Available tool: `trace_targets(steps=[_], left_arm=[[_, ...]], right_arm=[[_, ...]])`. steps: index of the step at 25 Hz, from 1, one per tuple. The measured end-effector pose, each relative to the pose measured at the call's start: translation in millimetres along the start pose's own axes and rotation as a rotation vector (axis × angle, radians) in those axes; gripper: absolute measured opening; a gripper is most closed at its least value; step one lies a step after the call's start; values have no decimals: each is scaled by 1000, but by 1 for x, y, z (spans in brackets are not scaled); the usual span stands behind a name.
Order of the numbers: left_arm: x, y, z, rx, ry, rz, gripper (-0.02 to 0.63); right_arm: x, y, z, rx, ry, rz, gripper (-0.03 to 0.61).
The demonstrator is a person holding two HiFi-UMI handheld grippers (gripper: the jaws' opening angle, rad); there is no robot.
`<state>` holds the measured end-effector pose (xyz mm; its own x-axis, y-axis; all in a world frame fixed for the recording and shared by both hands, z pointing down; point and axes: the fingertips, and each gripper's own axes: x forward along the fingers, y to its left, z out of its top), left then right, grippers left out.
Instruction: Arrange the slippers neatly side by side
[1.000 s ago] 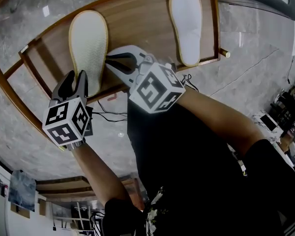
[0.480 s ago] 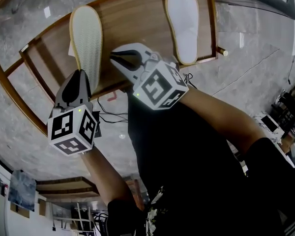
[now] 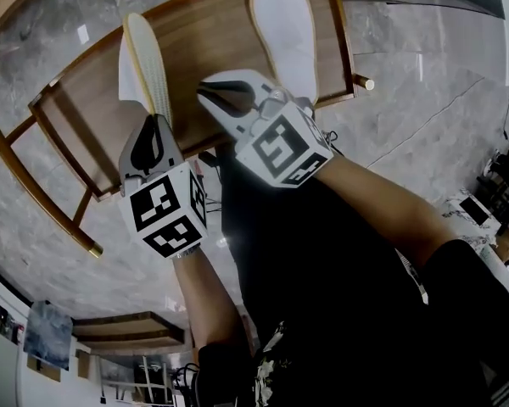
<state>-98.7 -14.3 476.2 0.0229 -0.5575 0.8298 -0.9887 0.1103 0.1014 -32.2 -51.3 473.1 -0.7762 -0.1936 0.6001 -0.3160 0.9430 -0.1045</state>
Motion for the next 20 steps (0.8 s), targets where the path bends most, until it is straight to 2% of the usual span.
trace_targets(steps=[4,11,20], left_arm=[[8,-20,4,-59,-40,-23,28],[29,-70,1,9,-22,-95,31],[56,-103,7,-19,-27,-161,34]], right_arm=[[-18,-13,-11,25,-8,-37,21],[-46,-43,-37,81,0,-118,21],[-74,-72,-43,137,-27,-172,21]])
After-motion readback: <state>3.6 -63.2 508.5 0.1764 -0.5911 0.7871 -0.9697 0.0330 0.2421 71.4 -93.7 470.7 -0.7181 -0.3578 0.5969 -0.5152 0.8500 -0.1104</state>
